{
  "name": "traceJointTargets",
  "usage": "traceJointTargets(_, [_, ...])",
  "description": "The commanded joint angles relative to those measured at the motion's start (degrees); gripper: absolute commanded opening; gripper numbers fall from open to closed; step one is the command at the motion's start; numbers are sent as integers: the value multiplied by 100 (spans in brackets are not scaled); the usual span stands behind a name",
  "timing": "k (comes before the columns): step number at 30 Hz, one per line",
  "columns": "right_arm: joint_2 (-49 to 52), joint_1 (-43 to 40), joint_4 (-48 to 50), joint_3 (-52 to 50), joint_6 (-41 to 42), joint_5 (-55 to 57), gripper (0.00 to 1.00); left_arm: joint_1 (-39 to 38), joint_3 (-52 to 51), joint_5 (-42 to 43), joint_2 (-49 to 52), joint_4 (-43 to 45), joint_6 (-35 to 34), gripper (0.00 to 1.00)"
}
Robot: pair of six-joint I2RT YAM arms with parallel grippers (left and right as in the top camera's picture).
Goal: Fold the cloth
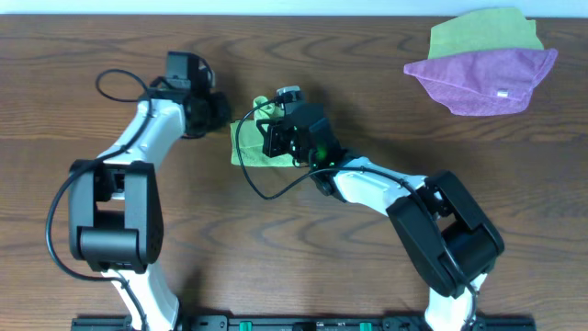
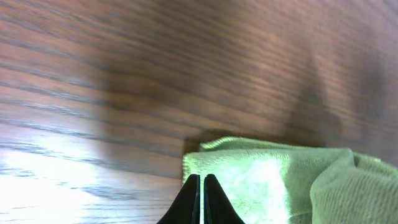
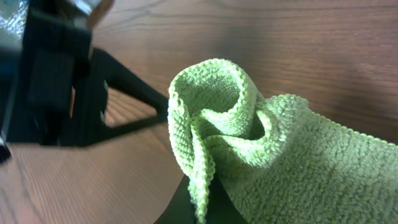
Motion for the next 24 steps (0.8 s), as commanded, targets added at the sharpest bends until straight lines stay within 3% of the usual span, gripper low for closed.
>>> traceJointTargets(1, [118,118,0,116,-199,-13,3,122,302,-37,-15,-133,299,6])
traceJointTargets(19, [809,269,-461,938,-391,-50,5,345,485,-125,-96,-210,525,6])
traceJointTargets(22, [835,332,-546,1016,-503,-50,11,472,490,-173,-188,-203,544,6])
traceJointTargets(24, [835,376,-564,1019,-586,-48,22,549,490,-170,-240,-201,546,6])
